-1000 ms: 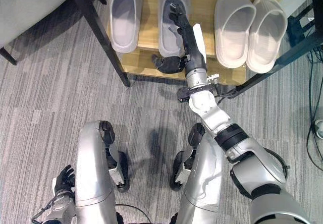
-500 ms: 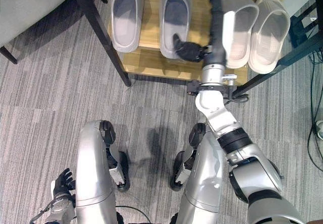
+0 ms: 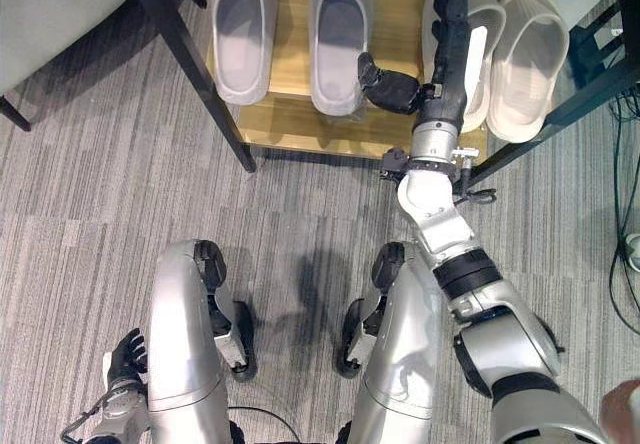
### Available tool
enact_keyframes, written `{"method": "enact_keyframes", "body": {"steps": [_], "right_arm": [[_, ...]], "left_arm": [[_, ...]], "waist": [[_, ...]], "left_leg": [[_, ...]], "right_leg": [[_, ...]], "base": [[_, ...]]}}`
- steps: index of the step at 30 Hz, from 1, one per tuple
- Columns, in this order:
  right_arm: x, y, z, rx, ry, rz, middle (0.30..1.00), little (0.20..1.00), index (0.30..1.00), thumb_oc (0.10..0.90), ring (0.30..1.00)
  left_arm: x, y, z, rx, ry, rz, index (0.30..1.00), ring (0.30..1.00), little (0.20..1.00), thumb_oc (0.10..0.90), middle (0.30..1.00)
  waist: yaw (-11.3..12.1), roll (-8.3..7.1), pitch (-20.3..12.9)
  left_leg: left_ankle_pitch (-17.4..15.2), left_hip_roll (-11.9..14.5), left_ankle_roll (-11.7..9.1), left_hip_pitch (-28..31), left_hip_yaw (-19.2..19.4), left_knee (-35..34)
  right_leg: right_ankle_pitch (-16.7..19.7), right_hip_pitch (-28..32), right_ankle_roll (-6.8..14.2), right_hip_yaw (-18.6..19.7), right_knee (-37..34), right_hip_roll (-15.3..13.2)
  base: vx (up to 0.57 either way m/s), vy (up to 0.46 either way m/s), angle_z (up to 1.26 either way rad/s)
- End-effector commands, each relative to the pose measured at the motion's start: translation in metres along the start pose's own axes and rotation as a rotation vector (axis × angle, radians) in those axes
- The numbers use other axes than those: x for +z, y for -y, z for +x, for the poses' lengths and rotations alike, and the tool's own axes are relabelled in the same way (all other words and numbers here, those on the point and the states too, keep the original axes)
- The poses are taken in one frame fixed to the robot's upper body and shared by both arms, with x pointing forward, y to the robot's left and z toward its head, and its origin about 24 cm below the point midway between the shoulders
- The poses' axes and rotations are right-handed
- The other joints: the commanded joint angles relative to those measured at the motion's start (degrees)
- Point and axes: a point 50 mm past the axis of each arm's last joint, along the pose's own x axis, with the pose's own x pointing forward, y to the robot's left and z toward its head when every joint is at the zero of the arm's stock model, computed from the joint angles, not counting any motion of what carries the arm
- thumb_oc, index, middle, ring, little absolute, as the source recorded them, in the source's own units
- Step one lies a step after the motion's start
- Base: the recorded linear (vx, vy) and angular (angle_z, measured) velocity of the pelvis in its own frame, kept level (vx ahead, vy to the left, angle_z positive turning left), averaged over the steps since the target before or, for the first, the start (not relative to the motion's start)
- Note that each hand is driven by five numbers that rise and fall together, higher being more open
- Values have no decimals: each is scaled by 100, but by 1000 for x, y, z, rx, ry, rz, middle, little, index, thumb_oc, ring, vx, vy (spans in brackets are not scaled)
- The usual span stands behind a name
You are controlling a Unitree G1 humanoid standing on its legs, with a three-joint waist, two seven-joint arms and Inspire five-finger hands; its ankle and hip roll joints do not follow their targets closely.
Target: Arrange the slippers neatly on the shoe rack.
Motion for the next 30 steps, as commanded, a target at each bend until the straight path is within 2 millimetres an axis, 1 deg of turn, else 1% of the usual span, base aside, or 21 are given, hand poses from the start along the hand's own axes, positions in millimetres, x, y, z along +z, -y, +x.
{"method": "enact_keyframes", "body": {"steps": [1,2,4,5,6,7,8,9,11,12,14,15,20,23,24,25,28,30], "right_arm": [[92,7,44,-20,329,158,900,900,900,800,900],[88,6,42,-15,317,155,900,900,900,800,900],[86,15,49,-14,283,197,900,900,900,800,900],[87,17,51,-17,277,232,900,900,900,800,900],[83,17,49,-13,264,230,900,900,900,800,900],[82,20,51,-15,250,264,900,900,900,800,900],[84,23,55,-15,234,328,900,900,900,800,900],[84,23,55,-14,234,329,900,900,900,800,900],[81,21,56,7,200,386,900,900,900,800,900],[77,18,57,26,163,432,900,900,900,800,900],[76,16,56,51,156,442,900,900,900,800,900],[76,15,53,96,151,447,900,900,900,800,900],[74,21,51,108,151,460,900,900,900,800,900],[78,15,48,151,162,507,900,900,900,800,900],[82,8,46,191,169,537,900,900,900,800,900],[84,6,45,211,174,551,900,900,900,800,900],[84,3,45,236,169,570,900,900,900,800,900],[84,-2,44,287,159,583,900,900,900,800,900]], "left_arm": [[-16,-21,-3,62,-36,67,900,900,900,800,900],[-21,-23,-5,62,-47,74,900,900,900,800,900],[-24,-24,-5,56,-58,71,900,900,900,800,900],[-19,-22,-3,53,-48,62,900,900,900,800,900],[-23,-24,-5,53,-60,69,900,900,900,800,900],[-24,-24,-6,50,-64,69,900,900,900,800,900],[-20,-22,-4,45,-58,61,900,900,900,800,900],[-20,-22,-4,45,-58,61,900,900,900,800,900],[-22,-22,-4,42,-67,56,900,900,900,800,900],[-21,-22,-4,41,-68,47,900,900,900,800,900],[-21,-22,-3,41,-72,45,900,900,900,800,900],[-21,-22,-3,39,-78,40,900,900,900,800,900],[-24,-21,-5,31,-86,38,900,900,900,800,900],[-27,-22,-6,34,-98,38,900,900,900,800,900],[-26,-21,-6,29,-96,37,900,900,900,800,900],[-26,-21,-5,27,-95,38,900,900,900,800,900],[-24,-23,-4,27,-88,37,900,900,900,800,900],[-23,-22,-4,16,-87,37,900,900,900,800,900]], "waist": [[270,5,-154],[269,9,-154],[287,16,-154],[292,14,-154],[291,16,-154],[297,20,-154],[314,21,-154],[314,23,-154],[319,24,-154],[329,14,-154],[326,5,-154],[312,-22,-154],[307,-50,-154],[316,-40,-154],[313,-32,-154],[309,-32,-154],[309,-36,-154],[320,-26,-154]], "left_leg": [[15,-223,139,-99,-878,-436],[107,-248,100,-99,-902,-428],[95,-238,84,-99,-902,-436],[0,-212,117,-99,-879,-443],[94,-238,78,-99,-903,-435],[93,-235,73,-99,-907,-433],[-15,-192,109,-99,-884,-431],[-16,-192,109,-99,-884,-431],[-10,-182,98,-99,-885,-445],[-2,-176,88,-99,-891,-456],[-3,-176,84,-99,-890,-461],[-7,-179,79,-99,-894,-462],[5,-170,61,-99,-877,-474],[-1,-155,57,-99,-885,-460],[6,-150,53,-99,-890,-459],[2,-154,49,-99,-888,-451],[1,-152,49,-99,-884,-433],[3,-152,42,-99,-889,-424]], "right_leg": [[-157,87,-372,976,-158,-69],[-73,87,-327,1033,-133,22],[-75,87,-328,1042,-132,12],[-159,87,-371,988,-153,-75],[-74,87,-326,1046,-126,15],[-82,87,-330,1042,-123,7],[-173,87,-381,977,-149,-100],[-173,87,-381,976,-150,-99],[-162,87,-377,979,-164,-101],[-155,87,-376,987,-171,-105],[-154,87,-370,995,-174,-108],[-160,87,-370,1000,-171,-115],[-162,87,-368,1022,-172,-129],[-169,87,-372,1016,-169,-128],[-163,87,-366,1015,-172,-129],[-169,87,-368,1023,-159,-127],[-172,87,-364,1031,-142,-125],[-175,87,-359,1034,-121,-136]], "base": [[0,0,0],[0,0,0],[27,15,2],[0,0,0],[0,0,0],[0,0,0],[52,14,-1],[47,19,-2],[0,0,0],[0,0,0],[0,0,0],[0,0,0],[0,0,0],[0,0,0],[0,0,0],[0,0,0],[0,0,0],[0,0,0]]}}
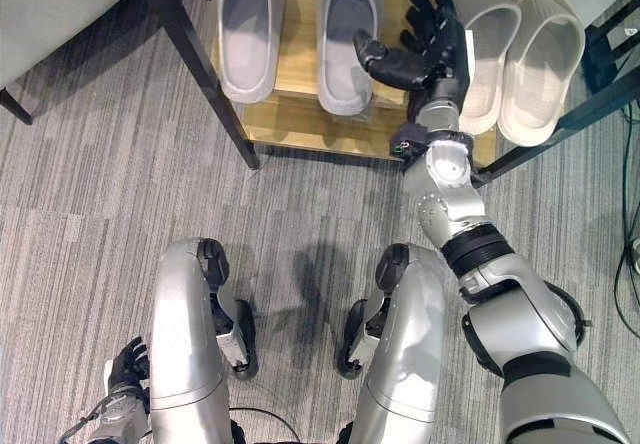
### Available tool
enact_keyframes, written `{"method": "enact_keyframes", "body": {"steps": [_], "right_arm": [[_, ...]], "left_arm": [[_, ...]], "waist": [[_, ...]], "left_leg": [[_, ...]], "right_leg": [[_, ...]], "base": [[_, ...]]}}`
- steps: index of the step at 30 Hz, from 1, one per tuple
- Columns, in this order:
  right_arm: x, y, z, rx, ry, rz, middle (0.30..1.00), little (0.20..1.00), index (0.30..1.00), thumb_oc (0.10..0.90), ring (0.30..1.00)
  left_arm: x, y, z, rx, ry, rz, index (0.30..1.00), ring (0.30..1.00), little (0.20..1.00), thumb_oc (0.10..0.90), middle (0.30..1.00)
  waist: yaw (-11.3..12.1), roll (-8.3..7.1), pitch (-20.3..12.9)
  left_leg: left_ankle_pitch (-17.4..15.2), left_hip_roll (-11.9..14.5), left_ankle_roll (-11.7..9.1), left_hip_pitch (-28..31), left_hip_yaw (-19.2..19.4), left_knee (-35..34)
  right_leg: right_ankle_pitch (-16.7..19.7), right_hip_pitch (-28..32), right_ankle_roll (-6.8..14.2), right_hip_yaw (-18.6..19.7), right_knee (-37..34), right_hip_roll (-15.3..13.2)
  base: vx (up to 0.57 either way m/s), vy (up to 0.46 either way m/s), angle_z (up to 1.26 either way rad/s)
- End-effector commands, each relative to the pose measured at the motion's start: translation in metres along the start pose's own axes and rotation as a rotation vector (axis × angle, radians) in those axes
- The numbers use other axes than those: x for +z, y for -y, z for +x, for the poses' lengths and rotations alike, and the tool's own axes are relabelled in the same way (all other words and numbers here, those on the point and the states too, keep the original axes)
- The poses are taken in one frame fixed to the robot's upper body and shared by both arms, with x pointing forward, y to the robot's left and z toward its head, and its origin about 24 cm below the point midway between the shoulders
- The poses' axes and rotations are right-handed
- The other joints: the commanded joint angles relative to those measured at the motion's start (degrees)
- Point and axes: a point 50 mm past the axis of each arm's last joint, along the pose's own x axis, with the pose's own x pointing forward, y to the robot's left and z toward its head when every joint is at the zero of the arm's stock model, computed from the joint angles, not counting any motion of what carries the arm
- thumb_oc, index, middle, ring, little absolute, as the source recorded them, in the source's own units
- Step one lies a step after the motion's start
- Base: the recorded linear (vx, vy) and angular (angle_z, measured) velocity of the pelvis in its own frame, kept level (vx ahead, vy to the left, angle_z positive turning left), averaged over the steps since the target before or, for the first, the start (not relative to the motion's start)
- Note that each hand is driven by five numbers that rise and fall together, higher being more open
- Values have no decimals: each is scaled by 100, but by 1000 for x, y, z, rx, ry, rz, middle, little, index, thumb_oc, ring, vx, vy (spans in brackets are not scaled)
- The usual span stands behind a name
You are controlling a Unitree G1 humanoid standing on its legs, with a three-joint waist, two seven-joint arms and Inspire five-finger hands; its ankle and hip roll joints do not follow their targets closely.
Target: Arrange the slippers neatly on the shoe rack.
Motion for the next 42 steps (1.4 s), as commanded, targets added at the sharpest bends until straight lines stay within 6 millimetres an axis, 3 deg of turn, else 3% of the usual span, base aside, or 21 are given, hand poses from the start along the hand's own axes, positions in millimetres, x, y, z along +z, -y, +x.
{"method": "enact_keyframes", "body": {"steps": [1,8,17,30,42], "right_arm": [[77,-34,15,223,291,44,900,900,900,800,900],[78,-38,14,249,298,55,900,900,900,800,900],[83,-28,10,182,354,20,900,900,900,800,900],[63,-30,12,258,214,-18,900,900,900,800,900],[62,-20,10,232,225,-55,900,900,900,800,900]], "left_arm": [[-14,-21,-3,41,-32,54,900,900,900,800,900],[-19,-22,-4,37,-46,59,900,900,900,800,900],[-19,-23,-5,46,-39,52,900,900,900,800,900],[-20,-24,-5,33,-47,55,900,900,900,800,900],[-25,-24,-7,24,-60,53,900,900,900,800,900]], "waist": [[309,-29,-154],[310,-5,-154],[263,12,-154],[302,0,-154],[272,-4,-154]], "left_leg": [[95,-152,54,-83,-910,-444],[103,-144,48,-83,-911,-459],[109,-165,57,-83,-913,-462],[124,-151,36,-83,-897,-489],[219,-173,-5,-83,-924,-488]], "right_leg": [[-95,114,-398,1011,-139,-116],[-107,114,-397,1005,-146,-123],[-108,114,-396,1015,-146,-100],[-96,114,-385,1032,-148,-121],[-19,114,-354,1069,-143,-26]], "base": [[0,0,0],[0,0,0],[0,0,0],[0,0,0],[-10,-2,0]]}}
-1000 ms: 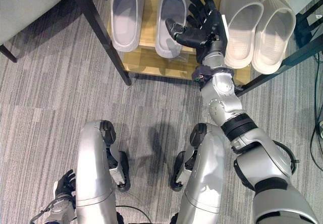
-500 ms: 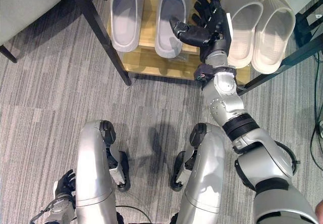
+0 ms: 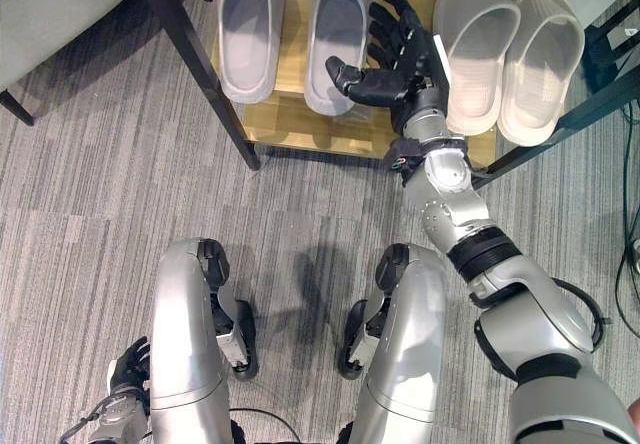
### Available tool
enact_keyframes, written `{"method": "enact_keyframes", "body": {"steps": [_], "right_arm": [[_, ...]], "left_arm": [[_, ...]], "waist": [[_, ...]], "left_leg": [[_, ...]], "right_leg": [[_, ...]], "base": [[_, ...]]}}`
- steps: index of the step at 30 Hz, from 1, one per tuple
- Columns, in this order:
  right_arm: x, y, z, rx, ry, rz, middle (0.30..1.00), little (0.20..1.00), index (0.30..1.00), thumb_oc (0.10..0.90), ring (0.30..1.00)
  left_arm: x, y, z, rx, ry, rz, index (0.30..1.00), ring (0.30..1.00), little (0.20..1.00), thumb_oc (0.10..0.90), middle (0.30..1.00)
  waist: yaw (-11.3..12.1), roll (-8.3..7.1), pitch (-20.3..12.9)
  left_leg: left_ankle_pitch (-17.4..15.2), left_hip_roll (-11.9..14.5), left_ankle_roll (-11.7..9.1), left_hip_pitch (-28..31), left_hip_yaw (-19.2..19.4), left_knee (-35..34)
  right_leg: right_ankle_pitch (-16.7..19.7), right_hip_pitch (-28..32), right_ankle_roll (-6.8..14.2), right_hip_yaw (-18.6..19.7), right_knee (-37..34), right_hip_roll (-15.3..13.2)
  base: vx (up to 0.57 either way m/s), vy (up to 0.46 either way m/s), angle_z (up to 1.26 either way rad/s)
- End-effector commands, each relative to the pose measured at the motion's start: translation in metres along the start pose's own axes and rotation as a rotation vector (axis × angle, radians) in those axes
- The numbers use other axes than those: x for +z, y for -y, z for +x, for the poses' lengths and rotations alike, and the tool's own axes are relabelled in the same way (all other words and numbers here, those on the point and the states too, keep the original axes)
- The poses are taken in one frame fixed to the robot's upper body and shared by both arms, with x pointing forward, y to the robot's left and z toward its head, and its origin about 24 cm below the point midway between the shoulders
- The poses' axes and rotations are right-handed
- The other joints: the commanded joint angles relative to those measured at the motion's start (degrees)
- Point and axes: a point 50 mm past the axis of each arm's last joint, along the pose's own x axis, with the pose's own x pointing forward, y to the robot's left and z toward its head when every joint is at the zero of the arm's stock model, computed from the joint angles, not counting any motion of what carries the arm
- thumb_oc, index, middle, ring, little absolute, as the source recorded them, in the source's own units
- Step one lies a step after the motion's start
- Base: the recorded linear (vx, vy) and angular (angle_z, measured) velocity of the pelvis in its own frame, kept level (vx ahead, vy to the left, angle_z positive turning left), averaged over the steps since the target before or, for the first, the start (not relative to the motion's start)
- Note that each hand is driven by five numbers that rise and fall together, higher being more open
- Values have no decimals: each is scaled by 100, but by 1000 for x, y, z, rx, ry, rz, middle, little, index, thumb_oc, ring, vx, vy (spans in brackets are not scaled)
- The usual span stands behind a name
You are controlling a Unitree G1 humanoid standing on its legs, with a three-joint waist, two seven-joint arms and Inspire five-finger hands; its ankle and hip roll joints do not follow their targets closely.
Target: Arrange the slippers neatly on the shoe rack.
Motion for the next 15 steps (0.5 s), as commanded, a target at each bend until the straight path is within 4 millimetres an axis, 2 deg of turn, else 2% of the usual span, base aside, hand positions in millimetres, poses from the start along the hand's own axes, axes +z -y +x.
{"method": "enact_keyframes", "body": {"steps": [1,2,5,8,13,15], "right_arm": [[75,-14,14,88,303,13,900,900,900,800,900],[0,15,-52,-403,231,-217,900,900,900,800,900],[1,14,-50,-406,232,-220,900,900,900,800,900],[5,10,-40,-385,235,-239,900,900,900,800,900],[3,10,-35,-387,220,-252,900,900,900,800,900],[7,8,-32,-376,240,-279,900,900,900,800,900]], "left_arm": [[-23,-24,-7,62,-53,48,900,900,900,800,900],[49,-25,-35,-46,352,-307,900,900,900,800,900],[49,-25,-34,-42,347,-307,900,900,900,800,900],[50,-25,-29,-27,338,-310,900,900,900,800,900],[46,-26,-30,-35,335,-299,900,900,900,800,900],[46,-27,-31,-37,339,-292,900,900,900,800,900]], "waist": [[289,3,-155],[258,353,-155],[255,353,-155],[255,334,-155],[278,351,-155],[314,374,-155]], "left_leg": [[195,-175,56,-114,-947,-493],[320,91,-105,-114,-1354,-185],[321,81,-108,-114,-1365,-171],[288,26,-116,-114,-1421,-122],[437,-1,-128,-114,-1419,-145],[485,-24,-129,-114,-1417,-163]], "right_leg": [[-27,108,-371,1046,-160,-45],[-42,108,-95,1067,-6,-466],[-42,108,-114,1056,-1,-477],[-63,108,-136,1063,27,-488],[60,108,-109,1099,19,-441],[96,108,-103,1091,10,-440]], "base": [[0,0,0],[0,0,0],[-12,-15,12],[-47,-28,0],[-40,-4,-9],[-21,-7,3]]}}
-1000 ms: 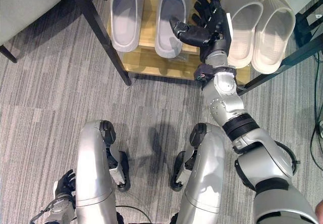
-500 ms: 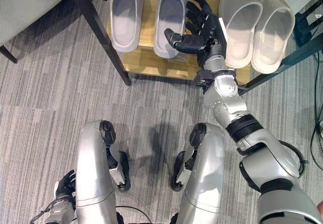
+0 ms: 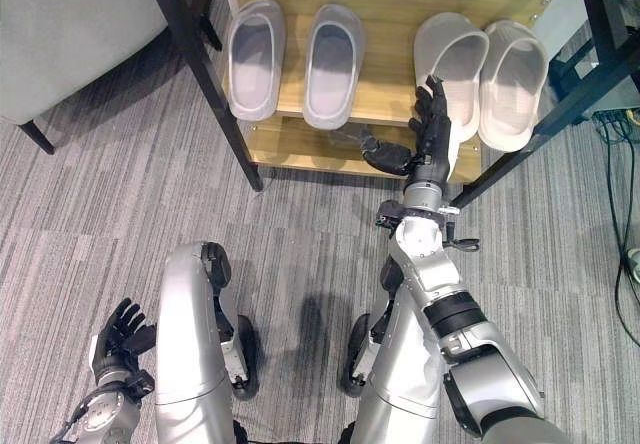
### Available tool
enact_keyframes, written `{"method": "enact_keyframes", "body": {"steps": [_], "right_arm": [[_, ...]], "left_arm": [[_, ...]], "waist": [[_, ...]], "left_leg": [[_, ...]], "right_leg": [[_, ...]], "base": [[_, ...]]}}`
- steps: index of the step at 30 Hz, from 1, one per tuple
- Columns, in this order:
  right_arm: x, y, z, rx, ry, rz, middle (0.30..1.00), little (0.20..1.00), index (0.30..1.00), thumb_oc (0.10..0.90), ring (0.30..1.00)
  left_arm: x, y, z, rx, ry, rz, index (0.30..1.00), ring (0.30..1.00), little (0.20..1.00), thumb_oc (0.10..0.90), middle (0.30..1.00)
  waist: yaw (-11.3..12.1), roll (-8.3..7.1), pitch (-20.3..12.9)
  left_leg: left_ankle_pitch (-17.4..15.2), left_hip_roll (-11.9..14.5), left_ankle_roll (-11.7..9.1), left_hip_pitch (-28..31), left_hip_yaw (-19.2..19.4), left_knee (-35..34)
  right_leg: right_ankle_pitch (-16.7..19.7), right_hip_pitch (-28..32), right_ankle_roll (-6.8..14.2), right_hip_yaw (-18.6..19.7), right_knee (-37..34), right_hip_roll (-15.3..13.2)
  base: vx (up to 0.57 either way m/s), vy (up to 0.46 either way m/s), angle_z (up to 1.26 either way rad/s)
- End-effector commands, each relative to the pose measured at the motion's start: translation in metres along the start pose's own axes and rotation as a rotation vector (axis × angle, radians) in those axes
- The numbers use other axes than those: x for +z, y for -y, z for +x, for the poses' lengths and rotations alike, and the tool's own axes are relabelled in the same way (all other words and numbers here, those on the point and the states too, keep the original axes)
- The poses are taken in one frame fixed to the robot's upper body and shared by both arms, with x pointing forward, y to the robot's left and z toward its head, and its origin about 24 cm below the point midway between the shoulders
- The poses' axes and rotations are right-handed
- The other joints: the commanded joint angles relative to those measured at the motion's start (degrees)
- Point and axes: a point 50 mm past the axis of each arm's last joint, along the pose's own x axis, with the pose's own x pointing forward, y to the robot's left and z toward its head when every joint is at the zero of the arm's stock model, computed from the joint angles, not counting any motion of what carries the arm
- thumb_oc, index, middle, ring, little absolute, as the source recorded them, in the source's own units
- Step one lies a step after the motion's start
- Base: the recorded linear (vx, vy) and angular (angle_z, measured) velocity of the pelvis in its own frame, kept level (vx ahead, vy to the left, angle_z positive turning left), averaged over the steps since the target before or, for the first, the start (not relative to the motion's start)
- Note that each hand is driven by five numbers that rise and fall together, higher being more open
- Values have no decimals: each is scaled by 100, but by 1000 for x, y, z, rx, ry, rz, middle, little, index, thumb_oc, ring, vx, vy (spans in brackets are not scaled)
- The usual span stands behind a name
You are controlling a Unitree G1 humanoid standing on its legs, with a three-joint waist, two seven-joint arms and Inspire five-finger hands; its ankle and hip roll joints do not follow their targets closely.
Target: Arrange the slippers neatly on the shoe rack.
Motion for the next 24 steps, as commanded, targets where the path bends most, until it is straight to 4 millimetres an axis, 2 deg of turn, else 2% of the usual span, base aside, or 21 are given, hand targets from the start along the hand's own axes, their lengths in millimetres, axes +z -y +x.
{"method": "enact_keyframes", "body": {"steps": [1,2,3,5,9,13,15,19,20,24], "right_arm": [[73,-2,27,1,314,22,900,900,900,800,900],[80,-5,30,11,339,32,900,900,900,800,900],[79,-7,29,24,337,31,900,900,900,800,900],[96,-17,32,72,396,24,900,900,900,800,900],[111,-32,28,132,465,18,900,900,900,800,900],[134,-46,29,166,542,13,900,900,900,800,900],[136,-49,32,169,539,5,900,900,900,800,900],[126,-50,42,156,467,-14,900,900,900,800,900],[123,-49,50,139,441,-58,900,900,900,800,900],[119,-50,58,126,417,-133,900,900,900,800,900]], "left_arm": [[15,-17,-3,10,87,24,900,900,900,800,900],[18,-15,-1,5,95,22,900,900,900,800,900],[14,-17,-3,6,82,32,900,900,900,800,900],[18,-15,0,0,96,30,900,900,900,800,900],[14,-14,-2,-9,86,43,900,900,900,800,900],[12,-14,-1,-19,78,59,900,900,900,800,900],[11,-13,0,-21,70,63,900,900,900,800,900],[6,-15,-3,-33,51,74,900,900,900,800,900],[7,-13,-1,-41,52,76,900,900,900,800,900],[4,-17,-1,-34,38,87,900,900,900,800,900]], "waist": [[379,224,-192],[402,243,-192],[425,256,-192],[457,282,-192],[482,273,-192],[523,265,-192],[550,272,-192],[595,302,-192],[620,321,-192],[645,364,-192]], "left_leg": [[694,-41,-61,-352,-1234,-741],[619,-55,-57,-352,-1241,-750],[691,-62,-60,-352,-1242,-728],[622,-74,-62,-352,-1256,-747],[711,-91,-69,-352,-1248,-754],[627,-113,-76,-352,-1261,-745],[616,-116,-79,-352,-1276,-738],[675,-110,-90,-352,-1282,-735],[604,-104,-91,-352,-1286,-755],[576,-109,-98,-352,-1295,-761]], "right_leg": [[242,-148,-213,1022,-542,-142],[184,-148,-235,976,-558,-199],[242,-148,-205,1021,-529,-140],[191,-148,-226,963,-561,-199],[263,-148,-183,1027,-551,-154],[214,-148,-206,981,-561,-228],[213,-148,-211,976,-569,-235],[273,-148,-200,1022,-548,-187],[238,-148,-213,986,-582,-239],[230,-148,-218,993,-595,-231]], "base": [[-4,-11,3],[-36,-18,0],[0,0,0],[-6,-1,4],[-17,-1,1],[0,0,0],[0,0,0],[0,0,0],[0,0,0],[8,6,0]]}}
